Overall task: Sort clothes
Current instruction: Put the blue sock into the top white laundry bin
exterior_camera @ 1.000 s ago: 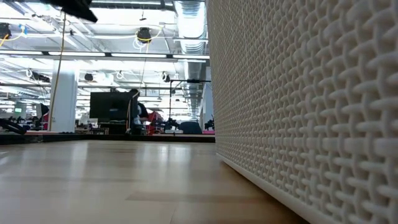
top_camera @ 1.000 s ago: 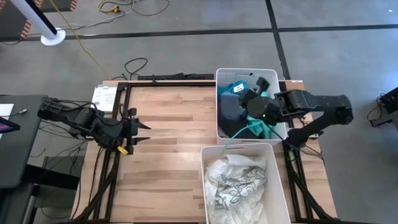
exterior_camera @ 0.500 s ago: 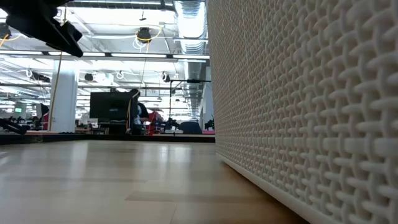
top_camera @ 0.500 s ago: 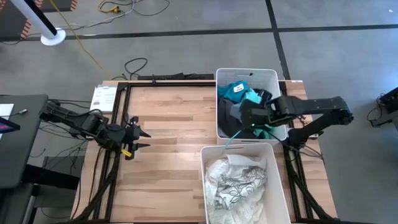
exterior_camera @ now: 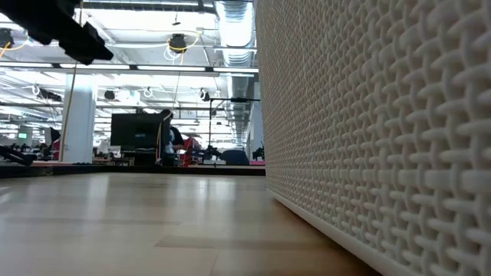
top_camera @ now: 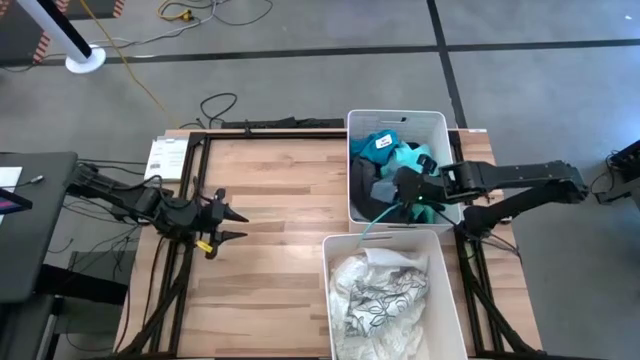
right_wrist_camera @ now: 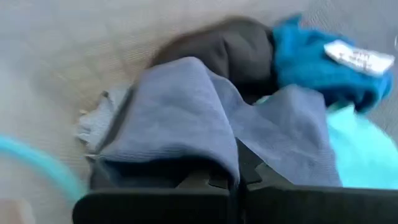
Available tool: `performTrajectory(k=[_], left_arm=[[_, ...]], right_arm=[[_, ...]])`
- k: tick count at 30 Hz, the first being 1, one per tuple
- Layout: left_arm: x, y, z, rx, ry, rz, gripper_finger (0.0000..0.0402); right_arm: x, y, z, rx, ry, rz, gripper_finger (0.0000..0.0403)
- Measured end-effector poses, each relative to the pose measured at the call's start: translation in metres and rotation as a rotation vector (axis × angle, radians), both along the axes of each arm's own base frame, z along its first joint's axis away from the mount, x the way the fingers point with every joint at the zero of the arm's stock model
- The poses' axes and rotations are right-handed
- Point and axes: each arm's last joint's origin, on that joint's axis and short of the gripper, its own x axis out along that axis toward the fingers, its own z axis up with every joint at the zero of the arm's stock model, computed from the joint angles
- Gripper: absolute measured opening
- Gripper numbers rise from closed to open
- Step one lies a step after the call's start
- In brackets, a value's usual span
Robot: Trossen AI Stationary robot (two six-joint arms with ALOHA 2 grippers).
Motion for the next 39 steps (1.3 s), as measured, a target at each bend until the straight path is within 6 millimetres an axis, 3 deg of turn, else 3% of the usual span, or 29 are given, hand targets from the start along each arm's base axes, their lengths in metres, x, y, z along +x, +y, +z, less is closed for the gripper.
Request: performTrajectory(k=[4, 9, 16, 23, 29, 36, 39], left_arm=[[0.005, -0.002, -0.017, 0.005, -0.033, -0.012, 0.0173], [0.006, -0.002, -0.034, 0.008, -0.117, -0.024, 0.0173], [-0.002, 0.000, -0.060, -0.016, -0.246, -0.049, 0.0173], [-0.013, 0.002, -0.074, -0.067, -0.354, -0.103, 0.0173], [-0.019, 0.003, -0.080, -0.106, -0.427, -0.137, 0.0173], [-0.021, 0.004, -0.080, -0.073, -0.456, -0.144, 0.0173], [-0.020, 0.004, -0.080, -0.083, -0.451, -0.141, 0.0173]], right_arm=[[-0.010, -0.009, -0.021, 0.039, -0.064, -0.024, 0.0006], [-0.015, -0.016, -0.032, 0.079, -0.230, 0.021, 0.0026], [-0.029, -0.015, -0.026, 0.059, -0.459, 0.141, 0.0141], [-0.042, 0.003, -0.021, 0.029, -0.715, 0.350, 0.0237], [-0.062, 0.018, -0.031, 0.044, -0.807, 0.466, 0.0243], [-0.081, 0.009, -0.050, -0.019, -0.805, 0.156, 0.0229], [-0.087, 0.006, -0.050, 0.005, -0.761, 0.109, 0.0227]])
